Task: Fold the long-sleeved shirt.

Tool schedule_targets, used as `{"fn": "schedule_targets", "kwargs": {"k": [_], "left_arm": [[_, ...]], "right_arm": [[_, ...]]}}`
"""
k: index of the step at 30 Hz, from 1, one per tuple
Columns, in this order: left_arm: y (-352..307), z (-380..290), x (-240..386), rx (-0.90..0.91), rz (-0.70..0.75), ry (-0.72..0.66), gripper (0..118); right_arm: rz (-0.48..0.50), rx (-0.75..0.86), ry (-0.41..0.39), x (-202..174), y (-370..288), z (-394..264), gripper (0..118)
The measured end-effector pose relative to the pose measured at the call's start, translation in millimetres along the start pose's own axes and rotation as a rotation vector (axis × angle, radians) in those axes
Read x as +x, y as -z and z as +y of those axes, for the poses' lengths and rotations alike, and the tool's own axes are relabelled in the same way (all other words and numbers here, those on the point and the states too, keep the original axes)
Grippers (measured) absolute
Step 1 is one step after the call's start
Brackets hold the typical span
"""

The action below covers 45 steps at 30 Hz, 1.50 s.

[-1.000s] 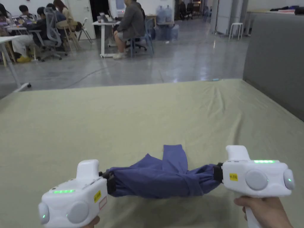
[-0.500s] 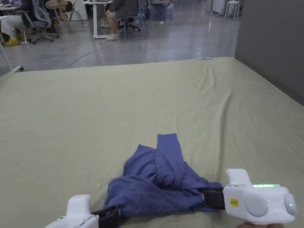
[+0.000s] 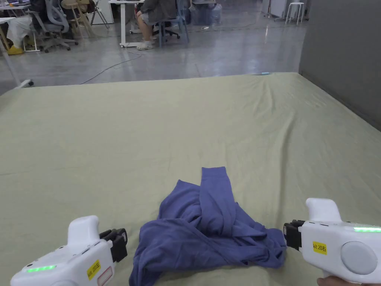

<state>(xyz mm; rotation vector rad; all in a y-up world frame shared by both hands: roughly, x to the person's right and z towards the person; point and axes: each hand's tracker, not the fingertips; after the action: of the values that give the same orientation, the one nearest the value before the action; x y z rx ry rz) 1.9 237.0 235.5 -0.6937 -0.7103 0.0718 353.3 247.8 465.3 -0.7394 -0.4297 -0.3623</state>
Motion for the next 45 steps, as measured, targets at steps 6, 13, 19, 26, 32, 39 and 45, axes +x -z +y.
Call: {"fn": "schedule_targets", "kwargs": {"k": [6, 13, 19, 26, 32, 39, 45], "left_arm": [[83.4, 27.0, -6.1, -0.142, 0.036, 0.071, 112], [164.8, 14.7, -12.7, -0.265, 0.071, 0.086, 108], [163.3, 0.9, 6.8, -0.306, -0.003, 0.148, 2], [113.2, 14.8, 7.3, -0.153, -0.026, 0.086, 2], [84.8, 32.8, 4.6, -0.089, -0.047, 0.059, 2], [64.3, 54.0, 11.1, -0.012, -0.081, 0.076, 2], [16.9, 144.0, 17.0, 0.248, -0.103, 0.058, 2]], "right_arm": [[0.011, -0.018, 0.01, -0.4, 8.0, 1.9, 0], [-0.025, -0.036, 0.017, 10.7, -0.3, -0.5, 0], [-0.058, -0.043, 0.024, 20.9, -0.7, 3.7, 0], [-0.039, -0.098, 0.01, 23.4, 27.1, 17.3, 118], [-0.053, -0.298, -0.058, 9.1, 102.7, 6.5, 52], [0.022, -0.118, -0.027, -4.5, 74.6, 28.9, 9], [0.083, 0.155, -0.081, -24.9, 10.5, 141.6, 9]]}}
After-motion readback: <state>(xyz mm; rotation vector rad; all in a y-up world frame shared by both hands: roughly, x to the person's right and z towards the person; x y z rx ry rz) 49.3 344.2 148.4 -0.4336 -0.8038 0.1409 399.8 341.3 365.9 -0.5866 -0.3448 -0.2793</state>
